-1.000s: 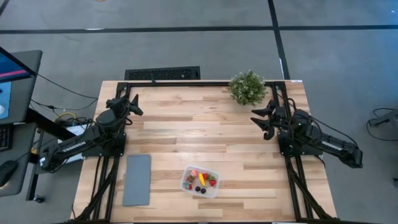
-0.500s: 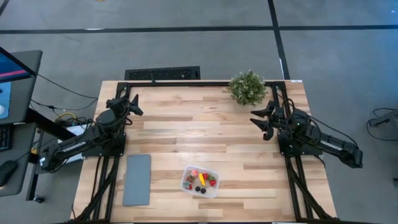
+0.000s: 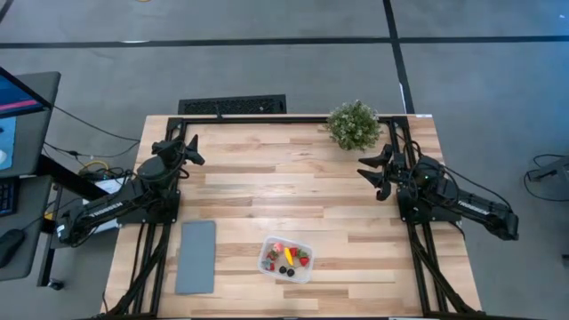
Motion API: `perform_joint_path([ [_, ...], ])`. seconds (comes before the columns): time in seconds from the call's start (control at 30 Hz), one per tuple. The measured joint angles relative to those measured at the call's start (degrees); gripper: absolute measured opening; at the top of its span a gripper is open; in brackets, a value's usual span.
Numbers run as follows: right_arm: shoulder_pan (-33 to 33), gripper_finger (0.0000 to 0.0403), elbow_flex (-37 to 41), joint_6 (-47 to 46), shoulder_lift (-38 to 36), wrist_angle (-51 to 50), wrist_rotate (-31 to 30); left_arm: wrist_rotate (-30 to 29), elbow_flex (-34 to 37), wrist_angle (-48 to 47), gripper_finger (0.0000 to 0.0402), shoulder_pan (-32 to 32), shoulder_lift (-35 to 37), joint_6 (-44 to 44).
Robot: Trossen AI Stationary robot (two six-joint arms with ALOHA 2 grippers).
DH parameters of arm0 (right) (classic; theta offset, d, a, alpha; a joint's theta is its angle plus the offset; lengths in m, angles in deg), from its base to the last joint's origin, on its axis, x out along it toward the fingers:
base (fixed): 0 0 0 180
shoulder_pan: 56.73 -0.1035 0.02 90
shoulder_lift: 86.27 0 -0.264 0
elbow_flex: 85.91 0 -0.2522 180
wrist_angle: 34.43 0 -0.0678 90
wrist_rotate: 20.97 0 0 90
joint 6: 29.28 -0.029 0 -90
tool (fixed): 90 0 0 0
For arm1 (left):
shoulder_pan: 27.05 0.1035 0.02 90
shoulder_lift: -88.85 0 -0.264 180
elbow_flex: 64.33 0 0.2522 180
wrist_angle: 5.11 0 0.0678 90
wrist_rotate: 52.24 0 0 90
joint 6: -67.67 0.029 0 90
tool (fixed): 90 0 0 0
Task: Pick and placing Produce into tupperware
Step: Return to Home Position
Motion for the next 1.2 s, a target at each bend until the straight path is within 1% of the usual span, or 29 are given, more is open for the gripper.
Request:
perform_joint_path([
  [1.2,0.0,0.0212,0.0,0.0,0.0,0.0,0.0,0.0,0.0,0.0,0.0245,-0.7,0.0,0.0],
])
